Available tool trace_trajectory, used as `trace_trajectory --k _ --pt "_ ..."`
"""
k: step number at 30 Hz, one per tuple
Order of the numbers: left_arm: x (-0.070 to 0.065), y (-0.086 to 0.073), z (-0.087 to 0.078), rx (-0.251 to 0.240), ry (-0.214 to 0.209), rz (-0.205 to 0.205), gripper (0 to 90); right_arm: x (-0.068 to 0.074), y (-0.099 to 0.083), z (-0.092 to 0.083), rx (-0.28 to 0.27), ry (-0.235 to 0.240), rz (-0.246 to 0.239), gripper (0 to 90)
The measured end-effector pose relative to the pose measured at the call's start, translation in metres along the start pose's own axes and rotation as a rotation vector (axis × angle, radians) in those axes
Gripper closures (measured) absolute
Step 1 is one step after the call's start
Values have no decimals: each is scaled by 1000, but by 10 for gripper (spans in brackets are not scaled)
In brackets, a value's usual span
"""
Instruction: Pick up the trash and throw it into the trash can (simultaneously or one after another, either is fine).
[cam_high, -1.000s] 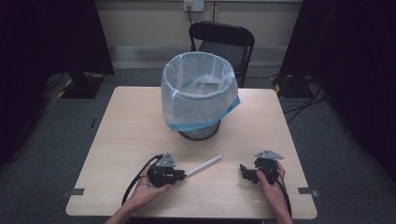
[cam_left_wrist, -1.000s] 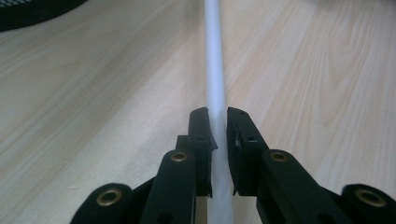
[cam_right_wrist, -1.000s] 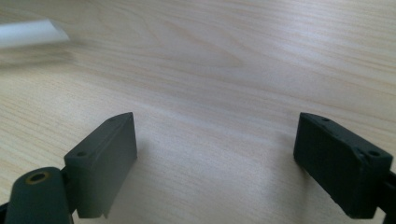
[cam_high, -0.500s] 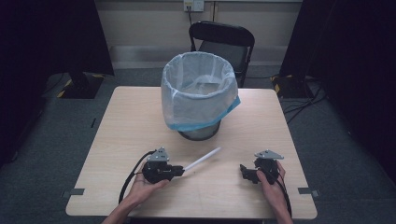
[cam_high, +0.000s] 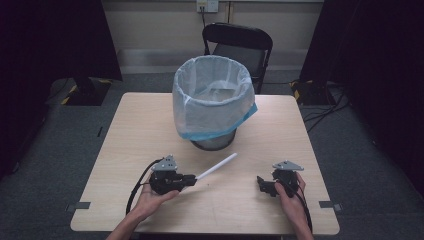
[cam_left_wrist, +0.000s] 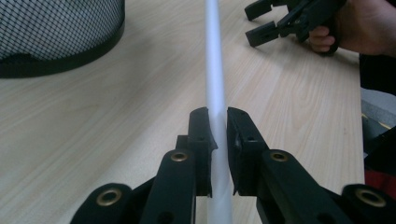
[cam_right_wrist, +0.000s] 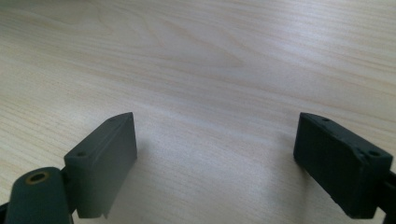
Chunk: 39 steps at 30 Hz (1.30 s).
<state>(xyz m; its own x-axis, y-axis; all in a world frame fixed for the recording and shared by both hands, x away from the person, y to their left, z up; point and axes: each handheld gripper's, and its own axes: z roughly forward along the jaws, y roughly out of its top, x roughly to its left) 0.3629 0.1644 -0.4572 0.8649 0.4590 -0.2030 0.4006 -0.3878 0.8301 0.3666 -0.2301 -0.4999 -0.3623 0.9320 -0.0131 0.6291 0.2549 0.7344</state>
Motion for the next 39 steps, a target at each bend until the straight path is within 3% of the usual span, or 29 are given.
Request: trace_trajectory --k 14,21,26,39 --pt "-1 8 -8 -30 -18 17 807 0 0 0 0 0 0 125" --pt "-6 24 -17 -68 -24 55 807 0 0 0 0 0 0 125" --pt "-4 33 -23 -101 -22 48 807 0 0 0 0 0 0 125" --pt "-3 64 -42 -168 -24 82 807 0 0 0 0 0 0 125"
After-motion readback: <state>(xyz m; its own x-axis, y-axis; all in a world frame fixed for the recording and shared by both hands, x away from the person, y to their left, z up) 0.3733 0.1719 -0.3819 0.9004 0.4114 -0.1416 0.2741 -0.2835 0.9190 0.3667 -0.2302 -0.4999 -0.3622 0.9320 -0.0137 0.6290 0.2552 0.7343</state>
